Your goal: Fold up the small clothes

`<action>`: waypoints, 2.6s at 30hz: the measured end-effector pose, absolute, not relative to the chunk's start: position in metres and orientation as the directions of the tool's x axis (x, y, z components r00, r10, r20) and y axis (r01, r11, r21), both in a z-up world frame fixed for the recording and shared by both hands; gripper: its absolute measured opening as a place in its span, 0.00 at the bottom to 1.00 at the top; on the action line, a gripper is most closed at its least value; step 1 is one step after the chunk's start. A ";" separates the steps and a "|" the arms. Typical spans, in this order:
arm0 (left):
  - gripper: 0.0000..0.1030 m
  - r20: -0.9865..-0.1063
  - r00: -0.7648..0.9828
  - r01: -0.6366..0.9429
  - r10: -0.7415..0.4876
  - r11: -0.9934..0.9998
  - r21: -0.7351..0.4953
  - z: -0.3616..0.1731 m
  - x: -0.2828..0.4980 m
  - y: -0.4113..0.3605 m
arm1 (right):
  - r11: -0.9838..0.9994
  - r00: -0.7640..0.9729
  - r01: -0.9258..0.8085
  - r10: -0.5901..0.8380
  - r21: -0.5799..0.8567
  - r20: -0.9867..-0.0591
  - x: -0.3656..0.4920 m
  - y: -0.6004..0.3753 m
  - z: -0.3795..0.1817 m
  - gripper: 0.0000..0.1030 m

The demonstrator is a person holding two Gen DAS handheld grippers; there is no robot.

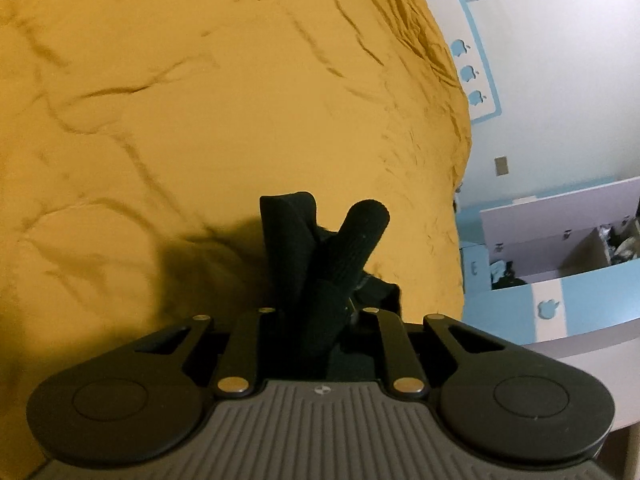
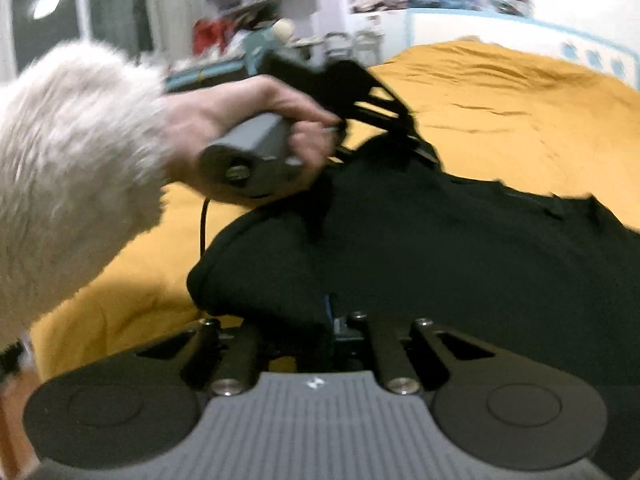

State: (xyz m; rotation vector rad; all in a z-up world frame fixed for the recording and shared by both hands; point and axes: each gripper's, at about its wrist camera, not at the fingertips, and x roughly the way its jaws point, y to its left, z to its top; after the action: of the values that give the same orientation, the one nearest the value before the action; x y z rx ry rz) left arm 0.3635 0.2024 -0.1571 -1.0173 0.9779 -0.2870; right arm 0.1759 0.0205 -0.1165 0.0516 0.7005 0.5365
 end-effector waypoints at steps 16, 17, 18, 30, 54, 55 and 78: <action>0.18 -0.645 0.486 -0.056 -0.589 0.716 -0.696 -0.097 0.427 -0.040 | 0.923 0.847 -0.045 0.238 0.383 -0.476 0.160 -0.234 -0.091 0.03; 0.18 -0.652 0.473 -0.045 -0.593 0.722 -0.690 -0.099 0.431 -0.055 | 0.922 0.852 -0.021 0.219 0.386 -0.475 0.157 -0.246 -0.096 0.03; 0.18 -0.656 0.459 -0.037 -0.599 0.725 -0.688 -0.100 0.435 -0.069 | 0.921 0.858 0.003 0.199 0.390 -0.474 0.153 -0.257 -0.099 0.03; 0.24 -0.798 0.315 0.030 -0.513 0.846 -0.532 -0.132 0.448 -0.166 | 0.814 0.857 0.231 0.088 0.532 -0.507 0.126 -0.337 -0.163 0.06; 0.67 -0.654 0.549 0.356 -0.520 0.854 -0.380 -0.043 0.189 -0.014 | 0.781 0.833 0.384 -0.063 0.493 -0.549 0.086 -0.362 -0.127 0.41; 0.67 -0.654 0.569 0.380 -0.498 0.865 -0.327 -0.045 0.171 -0.014 | 0.767 0.833 0.388 -0.054 0.512 -0.551 0.083 -0.362 -0.128 0.42; 0.35 -0.775 0.578 0.606 -0.255 0.770 0.199 -0.089 0.111 -0.083 | 0.738 0.818 0.362 0.042 0.570 -0.574 0.071 -0.345 -0.144 0.46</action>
State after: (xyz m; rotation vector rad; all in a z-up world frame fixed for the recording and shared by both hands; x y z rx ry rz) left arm 0.1109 -0.0826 -0.0891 0.4800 0.8078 -0.5267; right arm 0.0711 -0.3447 -0.1441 0.7293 0.5984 -0.1874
